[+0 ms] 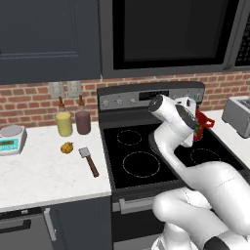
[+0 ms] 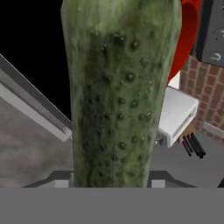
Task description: Put the cucumber and squash in the pot. Retrieve the spatula and lightly stir the vegetables in the pot.
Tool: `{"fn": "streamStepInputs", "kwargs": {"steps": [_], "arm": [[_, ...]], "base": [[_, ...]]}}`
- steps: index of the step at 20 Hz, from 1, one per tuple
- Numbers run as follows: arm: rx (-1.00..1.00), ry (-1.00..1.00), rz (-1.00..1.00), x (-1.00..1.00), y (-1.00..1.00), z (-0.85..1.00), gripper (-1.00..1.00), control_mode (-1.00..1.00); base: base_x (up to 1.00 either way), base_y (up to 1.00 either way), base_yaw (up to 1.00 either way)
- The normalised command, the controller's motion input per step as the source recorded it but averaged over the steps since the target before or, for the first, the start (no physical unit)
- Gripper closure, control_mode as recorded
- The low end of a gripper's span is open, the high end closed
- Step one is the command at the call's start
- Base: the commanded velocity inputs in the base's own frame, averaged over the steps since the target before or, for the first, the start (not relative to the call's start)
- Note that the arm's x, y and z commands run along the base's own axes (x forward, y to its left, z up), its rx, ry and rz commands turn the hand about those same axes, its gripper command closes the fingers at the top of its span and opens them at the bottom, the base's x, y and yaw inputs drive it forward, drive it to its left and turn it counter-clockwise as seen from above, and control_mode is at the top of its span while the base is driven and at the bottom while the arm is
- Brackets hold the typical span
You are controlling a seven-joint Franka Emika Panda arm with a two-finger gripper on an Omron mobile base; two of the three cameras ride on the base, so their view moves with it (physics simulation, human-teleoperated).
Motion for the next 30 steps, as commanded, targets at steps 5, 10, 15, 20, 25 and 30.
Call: {"fn": "streamStepInputs", "kwargs": {"steps": [5, 10, 15, 20, 25, 30], "arm": [[-0.48, 0.25, 0.01, 0.49, -1.00, -0.20, 1.00, -1.00], [-0.59, 0.06, 0.03, 0.14, -0.91, -0.15, 1.00, -1.00], [-0.12, 0.10, -0.02, 0.48, -0.60, 0.40, 1.00, -1.00], [0.00, 0.21, -0.02, 0.63, -0.35, 0.60, 1.00, -1.00], [0.04, 0.30, -0.06, 0.75, -0.06, 0.02, 1.00, -1.00], [0.05, 0.44, 0.00, 0.72, 0.00, -0.67, 1.00, -1.00]], "base": [[0.00, 0.00, 0.00], [0.00, 0.00, 0.00], [0.00, 0.00, 0.00], [0.00, 0.00, 0.00], [0.00, 0.00, 0.00], [0.00, 0.00, 0.00]]}}
